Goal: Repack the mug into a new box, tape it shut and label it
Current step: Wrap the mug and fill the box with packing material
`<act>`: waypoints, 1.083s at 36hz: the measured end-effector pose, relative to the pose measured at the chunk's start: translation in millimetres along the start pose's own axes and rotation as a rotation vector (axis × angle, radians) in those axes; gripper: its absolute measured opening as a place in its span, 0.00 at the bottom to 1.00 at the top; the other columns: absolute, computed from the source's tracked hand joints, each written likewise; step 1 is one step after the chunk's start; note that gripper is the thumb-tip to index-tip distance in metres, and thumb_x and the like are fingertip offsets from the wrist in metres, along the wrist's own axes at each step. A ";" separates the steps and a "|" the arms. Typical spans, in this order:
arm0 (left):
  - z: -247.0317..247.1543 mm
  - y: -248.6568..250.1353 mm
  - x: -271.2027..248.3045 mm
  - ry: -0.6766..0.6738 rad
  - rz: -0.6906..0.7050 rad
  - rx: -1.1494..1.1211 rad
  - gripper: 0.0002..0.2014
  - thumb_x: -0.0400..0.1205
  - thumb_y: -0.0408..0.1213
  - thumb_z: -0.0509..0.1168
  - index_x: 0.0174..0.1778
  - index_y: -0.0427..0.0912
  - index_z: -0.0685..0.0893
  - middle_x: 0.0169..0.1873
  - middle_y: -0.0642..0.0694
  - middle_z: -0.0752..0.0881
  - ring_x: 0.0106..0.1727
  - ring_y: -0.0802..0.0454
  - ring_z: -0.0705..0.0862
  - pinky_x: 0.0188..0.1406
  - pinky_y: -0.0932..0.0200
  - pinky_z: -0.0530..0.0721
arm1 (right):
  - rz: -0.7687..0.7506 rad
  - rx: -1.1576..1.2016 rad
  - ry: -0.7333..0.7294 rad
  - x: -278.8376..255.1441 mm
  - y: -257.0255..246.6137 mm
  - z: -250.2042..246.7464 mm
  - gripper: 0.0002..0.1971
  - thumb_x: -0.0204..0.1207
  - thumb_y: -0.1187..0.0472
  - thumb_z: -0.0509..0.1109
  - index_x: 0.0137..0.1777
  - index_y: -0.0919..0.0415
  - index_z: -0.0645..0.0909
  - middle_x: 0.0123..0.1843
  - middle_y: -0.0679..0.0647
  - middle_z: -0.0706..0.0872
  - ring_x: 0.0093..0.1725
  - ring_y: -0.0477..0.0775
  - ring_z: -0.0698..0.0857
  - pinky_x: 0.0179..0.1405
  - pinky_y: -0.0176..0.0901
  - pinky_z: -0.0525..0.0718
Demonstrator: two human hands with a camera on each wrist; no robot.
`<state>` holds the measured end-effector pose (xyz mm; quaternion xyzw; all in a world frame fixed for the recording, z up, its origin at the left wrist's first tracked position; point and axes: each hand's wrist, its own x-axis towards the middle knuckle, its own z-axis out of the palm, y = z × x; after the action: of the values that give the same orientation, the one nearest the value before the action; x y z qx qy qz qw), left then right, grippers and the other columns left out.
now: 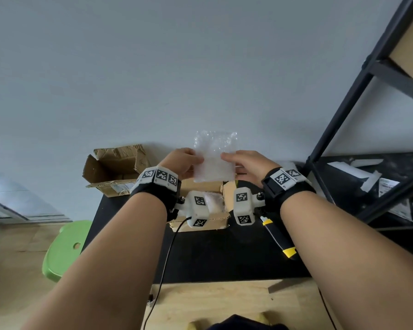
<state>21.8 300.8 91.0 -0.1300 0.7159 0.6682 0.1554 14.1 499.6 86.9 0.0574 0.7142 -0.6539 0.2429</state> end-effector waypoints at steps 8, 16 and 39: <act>-2.0 -3.0 -6.2 -0.043 -0.042 -0.074 0.08 0.82 0.28 0.66 0.39 0.41 0.77 0.38 0.42 0.85 0.35 0.45 0.86 0.32 0.55 0.87 | -0.062 0.134 0.056 -1.3 -0.7 5.1 0.23 0.77 0.70 0.71 0.69 0.53 0.75 0.59 0.59 0.87 0.50 0.56 0.89 0.42 0.45 0.87; -4.5 -6.6 -13.1 -0.035 -0.129 -0.131 0.10 0.82 0.26 0.58 0.54 0.34 0.83 0.46 0.37 0.86 0.42 0.42 0.85 0.39 0.52 0.87 | -0.126 0.024 -0.010 -7.3 0.9 14.1 0.28 0.74 0.82 0.53 0.42 0.55 0.91 0.49 0.55 0.89 0.45 0.58 0.81 0.42 0.45 0.83; -28.1 -27.4 -6.5 0.077 0.049 0.326 0.10 0.75 0.30 0.74 0.49 0.42 0.83 0.47 0.43 0.87 0.51 0.44 0.88 0.56 0.49 0.86 | -0.091 -0.408 0.017 -4.6 2.9 39.2 0.27 0.73 0.57 0.78 0.71 0.61 0.79 0.60 0.53 0.85 0.53 0.53 0.88 0.60 0.50 0.86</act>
<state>37.2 270.6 70.1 -0.1108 0.8231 0.5415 0.1305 29.9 463.3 85.1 -0.0198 0.8356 -0.5056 0.2138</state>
